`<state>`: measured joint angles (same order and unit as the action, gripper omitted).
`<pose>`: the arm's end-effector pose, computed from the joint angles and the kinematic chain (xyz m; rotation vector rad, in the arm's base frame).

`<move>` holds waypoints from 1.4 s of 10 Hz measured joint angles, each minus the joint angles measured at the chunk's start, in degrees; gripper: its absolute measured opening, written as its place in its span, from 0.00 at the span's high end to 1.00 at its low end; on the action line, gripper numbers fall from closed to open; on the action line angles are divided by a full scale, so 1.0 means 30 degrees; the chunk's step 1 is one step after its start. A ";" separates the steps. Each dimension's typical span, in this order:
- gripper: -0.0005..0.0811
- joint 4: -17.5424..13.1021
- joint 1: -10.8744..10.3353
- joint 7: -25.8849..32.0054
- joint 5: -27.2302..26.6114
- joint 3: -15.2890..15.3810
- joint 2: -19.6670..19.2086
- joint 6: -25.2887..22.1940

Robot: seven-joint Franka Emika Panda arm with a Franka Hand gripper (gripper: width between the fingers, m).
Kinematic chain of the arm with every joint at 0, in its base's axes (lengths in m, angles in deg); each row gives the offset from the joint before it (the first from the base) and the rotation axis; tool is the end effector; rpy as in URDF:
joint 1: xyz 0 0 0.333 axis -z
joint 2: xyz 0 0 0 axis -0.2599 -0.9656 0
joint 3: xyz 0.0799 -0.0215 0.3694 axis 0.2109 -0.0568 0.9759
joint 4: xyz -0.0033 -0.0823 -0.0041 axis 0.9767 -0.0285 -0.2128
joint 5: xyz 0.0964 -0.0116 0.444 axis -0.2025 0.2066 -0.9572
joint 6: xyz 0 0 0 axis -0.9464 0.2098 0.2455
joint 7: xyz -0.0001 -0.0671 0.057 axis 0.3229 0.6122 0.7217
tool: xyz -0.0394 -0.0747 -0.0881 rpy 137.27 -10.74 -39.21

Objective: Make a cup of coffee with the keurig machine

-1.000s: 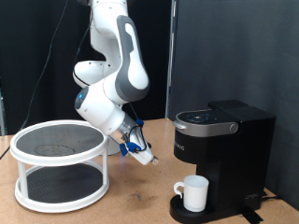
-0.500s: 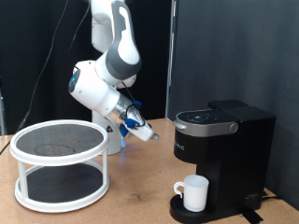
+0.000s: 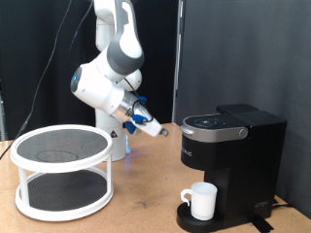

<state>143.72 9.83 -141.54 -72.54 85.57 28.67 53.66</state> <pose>0.3982 -0.0303 0.3334 -0.8341 2.2852 1.2084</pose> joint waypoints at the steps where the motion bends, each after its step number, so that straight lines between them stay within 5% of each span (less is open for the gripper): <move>1: 0.09 0.0013 0.0003 -0.0234 0.0000 -0.0022 0.0697 -0.0246; 9: 0.09 -0.1060 0.0003 -0.3838 -0.1336 -0.0347 0.5382 -0.2212; 14: 0.09 -0.1446 -0.0033 -0.4067 -0.2806 -0.0172 0.5682 -0.2045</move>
<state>139.38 9.73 -153.74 -80.96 85.06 45.72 47.52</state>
